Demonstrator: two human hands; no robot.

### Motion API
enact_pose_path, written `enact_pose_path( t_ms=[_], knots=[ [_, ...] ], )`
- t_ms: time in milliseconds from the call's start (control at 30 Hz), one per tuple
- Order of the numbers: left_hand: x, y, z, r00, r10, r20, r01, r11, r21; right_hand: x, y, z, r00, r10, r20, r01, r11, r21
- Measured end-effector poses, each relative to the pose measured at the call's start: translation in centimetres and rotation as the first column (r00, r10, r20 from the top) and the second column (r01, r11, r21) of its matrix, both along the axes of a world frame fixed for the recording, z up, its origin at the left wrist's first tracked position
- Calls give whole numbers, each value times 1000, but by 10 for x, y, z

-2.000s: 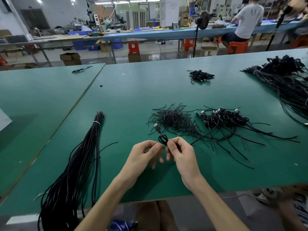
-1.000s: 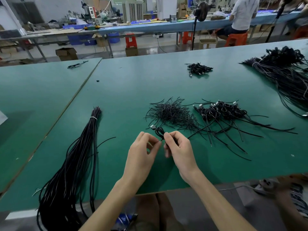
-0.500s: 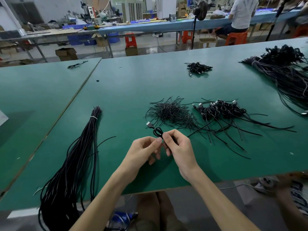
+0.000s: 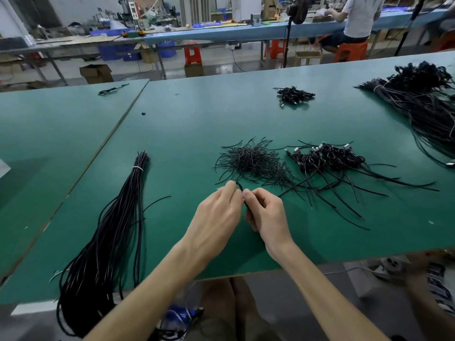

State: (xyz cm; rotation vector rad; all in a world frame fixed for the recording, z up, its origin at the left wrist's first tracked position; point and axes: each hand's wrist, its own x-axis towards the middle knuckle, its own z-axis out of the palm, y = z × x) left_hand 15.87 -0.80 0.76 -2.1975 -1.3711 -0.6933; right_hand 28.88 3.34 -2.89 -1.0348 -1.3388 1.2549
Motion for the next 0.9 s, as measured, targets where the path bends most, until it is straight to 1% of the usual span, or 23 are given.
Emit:
enact_pose_path(
  t_ms=[33, 100, 133, 167, 200, 233, 300, 333, 367, 400, 433, 467, 500, 533, 567, 600, 633, 767, 833, 900],
  knots=[
    [-4, 0, 4, 992, -35, -122, 36, 999, 3, 0, 0, 0, 1000, -1, 0, 1, 1000, 0],
    [-15, -2, 11, 942, -78, -328, 93, 995, 33, -3, 0, -1, 1000, 19, 7, -19, 1000, 2],
    [-20, -2, 14, 918, -84, -388, 110, 993, 44, -3, -1, -1, 999, 37, 17, -37, 999, 6],
    [-24, -2, 16, 908, -87, -410, 124, 990, 63, -4, -1, -1, 998, 51, 28, -52, 999, 12],
    [-27, -1, 17, 913, -82, -399, 123, 989, 78, -4, -2, 0, 998, 61, 31, -61, 998, 20],
    [-29, -1, 16, 933, -70, -352, 109, 990, 93, -4, -3, 1, 998, 66, 24, -67, 997, 28],
    [-25, -1, 10, 985, -17, -171, 33, 996, 86, -2, -4, 2, 998, 64, 0, -64, 997, 35],
    [-20, -1, 4, 999, 27, -36, -25, 998, 50, -1, -5, 2, 998, 55, -8, -54, 998, 34],
    [-14, -2, -2, 985, 76, 156, -72, 997, -29, -1, -5, 1, 999, 43, -14, -42, 999, 32],
    [-9, -3, -6, 913, 131, 386, -75, 984, -159, 0, -4, 1, 999, 34, -25, -33, 999, 29],
    [-6, -3, -10, 769, 185, 612, 1, 957, -290, 0, -4, 0, 998, 33, -45, -31, 999, 30],
    [-5, -2, -12, 568, 234, 789, 142, 917, -373, 1, -4, 0, 997, 36, -65, -34, 999, 33],
    [-4, -1, -12, 378, 278, 883, 293, 869, -399, 1, -4, 0, 996, 41, -81, -39, 999, 36],
    [-6, -1, -13, 245, 310, 919, 411, 825, -388, 2, -3, 0, 995, 46, -93, -42, 998, 37],
    [-9, -1, -13, 165, 328, 930, 499, 786, -366, 2, -2, 0, 993, 51, -105, -47, 998, 38],
    [-11, -2, -13, 135, 336, 932, 553, 755, -352, 3, -2, 0, 992, 53, -114, -49, 998, 39],
    [-13, -2, -12, 139, 345, 928, 572, 738, -360, 2, -2, 0, 991, 58, -118, -53, 998, 41],
    [-19, 3, -10, 241, 399, 885, 570, 680, -462, 2, -1, 0, 990, 62, -128, -57, 997, 46],
    [-19, 4, -10, 239, 418, 876, 590, 655, -473, 2, -2, 0, 988, 67, -137, -61, 997, 47],
    [-19, 3, -10, 206, 418, 885, 585, 672, -453, 2, -2, 1, 986, 88, -142, -84, 996, 39]
  ],
)
